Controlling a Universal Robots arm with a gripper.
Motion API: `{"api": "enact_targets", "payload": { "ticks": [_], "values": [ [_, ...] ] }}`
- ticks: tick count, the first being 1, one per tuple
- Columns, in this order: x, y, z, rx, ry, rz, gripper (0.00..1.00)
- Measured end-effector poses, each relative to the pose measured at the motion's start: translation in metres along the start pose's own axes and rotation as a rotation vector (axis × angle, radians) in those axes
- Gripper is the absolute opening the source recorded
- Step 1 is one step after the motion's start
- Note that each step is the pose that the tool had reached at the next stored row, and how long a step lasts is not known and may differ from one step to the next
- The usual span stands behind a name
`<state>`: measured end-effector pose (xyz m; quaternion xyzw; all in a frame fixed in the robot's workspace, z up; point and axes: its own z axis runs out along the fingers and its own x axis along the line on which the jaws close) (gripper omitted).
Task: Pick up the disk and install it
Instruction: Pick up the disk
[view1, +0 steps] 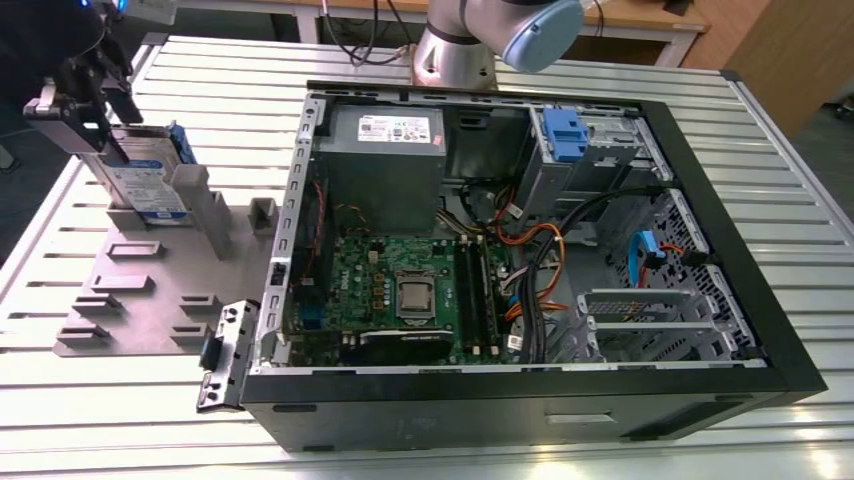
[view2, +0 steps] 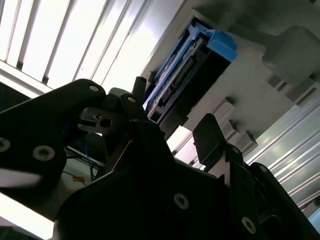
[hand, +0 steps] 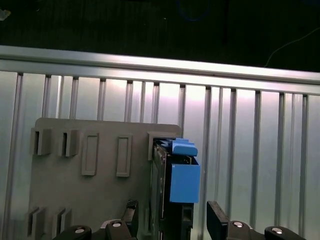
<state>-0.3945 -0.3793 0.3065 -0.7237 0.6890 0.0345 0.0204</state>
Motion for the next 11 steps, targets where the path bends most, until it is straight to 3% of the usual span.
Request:
{"api": "enact_targets", "payload": {
  "ticks": [6, 11],
  "values": [
    [-0.0038, -0.0001, 0.0008, 0.0006, 0.0000, 0.003, 0.65],
    [-0.0043, -0.0002, 0.0015, 0.0025, 0.0003, 0.030, 0.65]
  ]
}}
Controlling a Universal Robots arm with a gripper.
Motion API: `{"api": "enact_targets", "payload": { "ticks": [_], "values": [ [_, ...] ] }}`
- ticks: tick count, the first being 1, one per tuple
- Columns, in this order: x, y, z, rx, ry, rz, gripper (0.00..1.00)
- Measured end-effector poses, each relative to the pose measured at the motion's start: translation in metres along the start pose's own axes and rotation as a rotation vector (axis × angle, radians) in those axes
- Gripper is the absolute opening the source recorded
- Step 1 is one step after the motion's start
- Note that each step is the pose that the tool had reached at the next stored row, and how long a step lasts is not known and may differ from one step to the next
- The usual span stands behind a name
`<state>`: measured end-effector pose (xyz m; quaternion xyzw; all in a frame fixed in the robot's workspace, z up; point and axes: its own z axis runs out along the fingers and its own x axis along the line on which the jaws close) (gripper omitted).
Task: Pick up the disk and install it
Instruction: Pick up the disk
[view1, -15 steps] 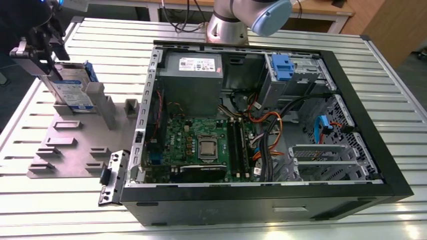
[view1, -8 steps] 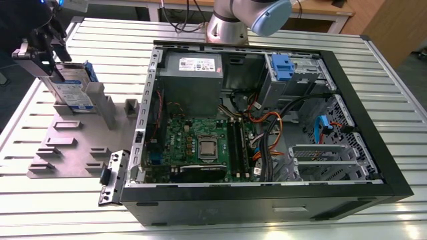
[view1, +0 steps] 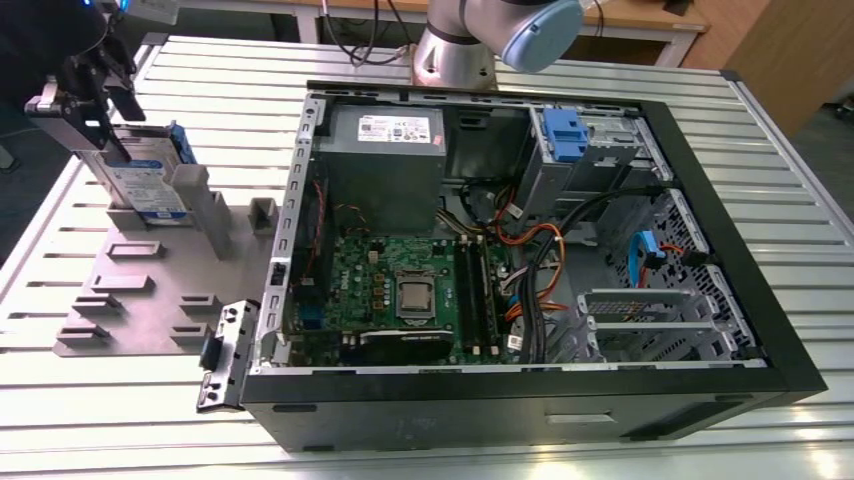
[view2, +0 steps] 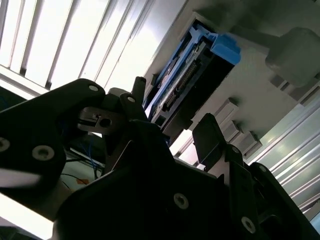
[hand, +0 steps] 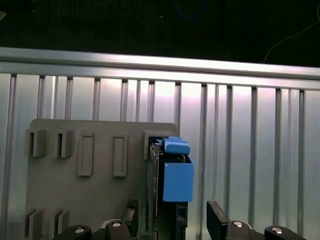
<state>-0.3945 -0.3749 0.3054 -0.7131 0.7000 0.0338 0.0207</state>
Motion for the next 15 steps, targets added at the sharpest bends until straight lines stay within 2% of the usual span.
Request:
{"api": "enact_targets", "payload": {
  "ticks": [2, 7, 10, 15],
  "values": [
    [0.0000, 0.0000, 0.0002, 0.0006, 0.0020, 0.007, 0.65],
    [0.0000, 0.0000, 0.0002, 0.0006, 0.0025, 0.008, 0.65],
    [-0.0001, 0.0000, 0.0003, -0.0053, 0.0024, 0.008, 0.65],
    [0.0000, 0.0000, 0.0002, -0.0057, 0.0025, 0.008, 0.65]
  ]
}}
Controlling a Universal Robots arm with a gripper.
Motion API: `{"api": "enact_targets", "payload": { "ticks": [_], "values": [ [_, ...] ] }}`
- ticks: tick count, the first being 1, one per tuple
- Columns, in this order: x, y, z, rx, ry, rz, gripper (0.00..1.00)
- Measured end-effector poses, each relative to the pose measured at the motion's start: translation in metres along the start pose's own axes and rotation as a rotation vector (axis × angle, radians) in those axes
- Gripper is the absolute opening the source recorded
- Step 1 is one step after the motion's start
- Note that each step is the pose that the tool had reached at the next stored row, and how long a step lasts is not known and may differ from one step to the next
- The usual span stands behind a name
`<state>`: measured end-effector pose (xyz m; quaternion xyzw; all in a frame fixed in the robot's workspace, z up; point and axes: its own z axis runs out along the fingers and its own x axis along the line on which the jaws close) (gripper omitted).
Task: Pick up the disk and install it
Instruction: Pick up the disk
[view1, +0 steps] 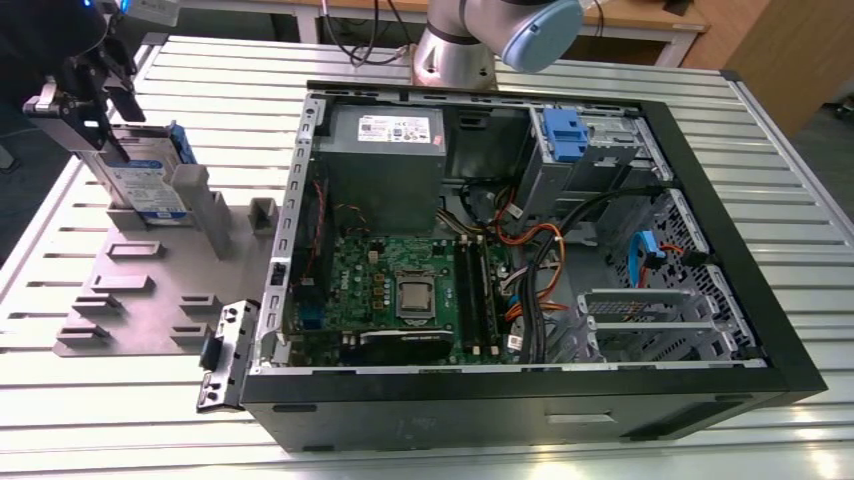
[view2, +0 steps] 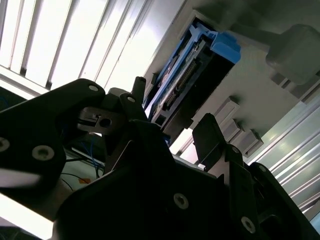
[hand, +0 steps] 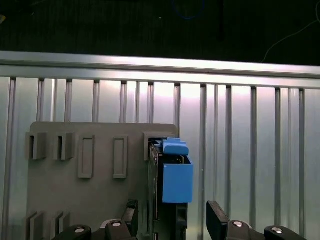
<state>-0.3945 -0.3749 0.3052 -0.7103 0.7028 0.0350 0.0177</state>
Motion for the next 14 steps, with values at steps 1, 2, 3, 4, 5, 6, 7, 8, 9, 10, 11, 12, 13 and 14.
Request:
{"api": "enact_targets", "payload": {
  "ticks": [1, 2, 3, 4, 5, 6, 7, 8, 9, 10, 11, 12, 13, 14],
  "values": [
    [0.0000, 0.0000, 0.0000, 0.0000, 0.0000, 0.000, 0.65],
    [0.0000, 0.0000, -0.0001, -0.0001, 0.0000, 0.000, 0.65],
    [0.0000, 0.0000, -0.0002, -0.0005, 0.0003, 0.000, 0.65],
    [0.0000, 0.0000, -0.0002, -0.0005, 0.0004, 0.000, 0.65],
    [0.0000, 0.0000, -0.0002, -0.0005, 0.0006, 0.000, 0.65],
    [0.0000, -0.0001, -0.0003, -0.0006, 0.0023, 0.000, 0.65],
    [-0.0001, -0.0001, -0.0003, -0.0008, 0.0069, 0.000, 0.65],
    [-0.0001, -0.0001, -0.0003, -0.0007, 0.0081, 0.000, 0.65],
    [-0.0001, 0.0000, -0.0003, -0.0008, 0.0082, 0.000, 0.65],
    [-0.0001, 0.0000, -0.0003, -0.0008, 0.0085, 0.000, 0.65],
    [-0.0001, 0.0000, -0.0002, -0.0007, 0.0088, 0.000, 0.65],
    [-0.0001, 0.0000, -0.0002, -0.0006, 0.0091, 0.000, 0.65],
    [-0.0001, 0.0000, -0.0002, -0.0006, 0.0092, 0.000, 0.65],
    [-0.0001, 0.0000, -0.0003, -0.0007, 0.0092, 0.000, 0.65]
  ]
}}
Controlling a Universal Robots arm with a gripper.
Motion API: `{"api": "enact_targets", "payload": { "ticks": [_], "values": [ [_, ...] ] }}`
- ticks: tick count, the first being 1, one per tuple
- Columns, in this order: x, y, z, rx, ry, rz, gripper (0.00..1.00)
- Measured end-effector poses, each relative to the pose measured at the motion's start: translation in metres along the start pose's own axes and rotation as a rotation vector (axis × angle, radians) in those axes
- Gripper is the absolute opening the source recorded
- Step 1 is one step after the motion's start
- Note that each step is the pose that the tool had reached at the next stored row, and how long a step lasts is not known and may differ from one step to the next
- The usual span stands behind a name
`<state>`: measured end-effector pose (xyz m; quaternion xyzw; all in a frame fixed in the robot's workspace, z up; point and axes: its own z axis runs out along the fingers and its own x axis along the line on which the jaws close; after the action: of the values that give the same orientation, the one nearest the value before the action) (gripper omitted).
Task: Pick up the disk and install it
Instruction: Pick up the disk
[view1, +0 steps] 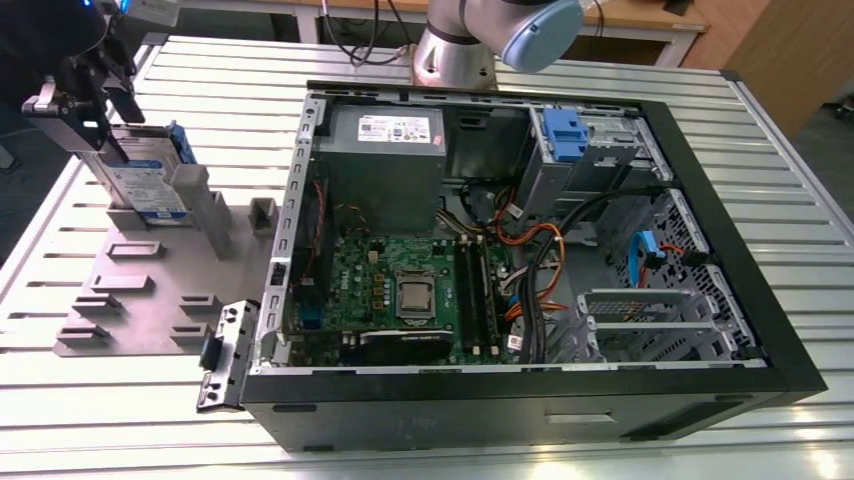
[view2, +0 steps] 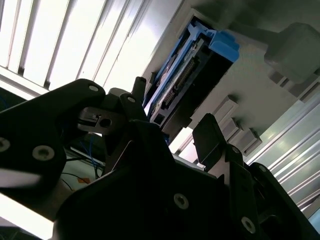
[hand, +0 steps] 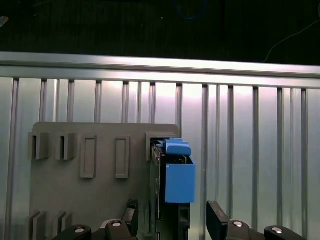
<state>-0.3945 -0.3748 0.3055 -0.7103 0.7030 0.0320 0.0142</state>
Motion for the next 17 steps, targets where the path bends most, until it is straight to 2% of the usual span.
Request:
{"api": "enact_targets", "payload": {
  "ticks": [17],
  "values": [
    [-0.0006, -0.0005, -0.0026, 0.0000, 0.0000, 0.000, 0.65]
  ]
}}
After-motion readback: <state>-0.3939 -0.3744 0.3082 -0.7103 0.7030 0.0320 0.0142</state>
